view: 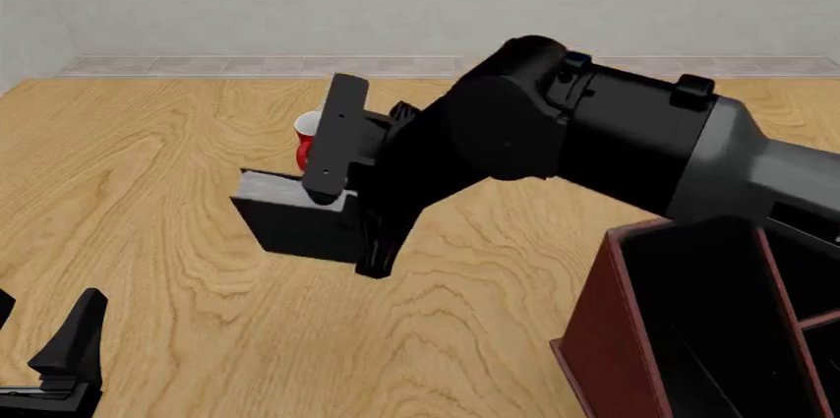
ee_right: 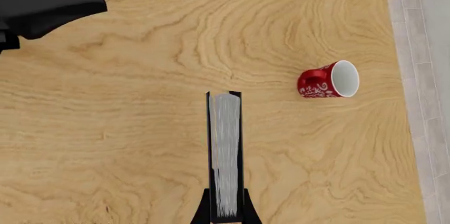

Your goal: Pick up the book and place it in the left compartment of the caddy.

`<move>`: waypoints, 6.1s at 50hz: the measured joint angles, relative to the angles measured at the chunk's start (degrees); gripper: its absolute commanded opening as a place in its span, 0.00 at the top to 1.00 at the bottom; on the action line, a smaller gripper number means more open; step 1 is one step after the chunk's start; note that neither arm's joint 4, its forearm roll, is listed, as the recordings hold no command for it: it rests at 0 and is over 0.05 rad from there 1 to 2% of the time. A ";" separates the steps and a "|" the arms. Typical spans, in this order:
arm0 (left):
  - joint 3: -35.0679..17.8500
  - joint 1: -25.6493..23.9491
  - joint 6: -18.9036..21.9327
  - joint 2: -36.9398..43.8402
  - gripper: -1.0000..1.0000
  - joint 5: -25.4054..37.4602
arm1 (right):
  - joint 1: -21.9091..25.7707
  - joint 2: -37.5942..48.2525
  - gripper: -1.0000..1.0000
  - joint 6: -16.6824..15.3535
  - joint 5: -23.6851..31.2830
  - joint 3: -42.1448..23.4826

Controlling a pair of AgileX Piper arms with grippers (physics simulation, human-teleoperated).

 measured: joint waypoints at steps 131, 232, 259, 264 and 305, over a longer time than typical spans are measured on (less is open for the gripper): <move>0.00 0.00 0.00 0.00 0.00 0.00 | -26.06 -53.61 1.00 26.55 22.78 11.50; 0.00 0.00 0.00 0.00 0.00 0.00 | -39.54 -72.25 1.00 31.46 22.78 34.03; 0.00 0.01 0.00 0.00 0.00 0.00 | -40.67 -74.91 1.00 32.43 22.78 37.69; 0.00 0.01 0.00 0.00 0.00 0.00 | -41.04 -75.17 1.00 32.58 22.78 38.49; 0.00 0.00 0.00 0.00 0.00 0.00 | -42.26 -75.37 1.00 33.52 22.78 42.29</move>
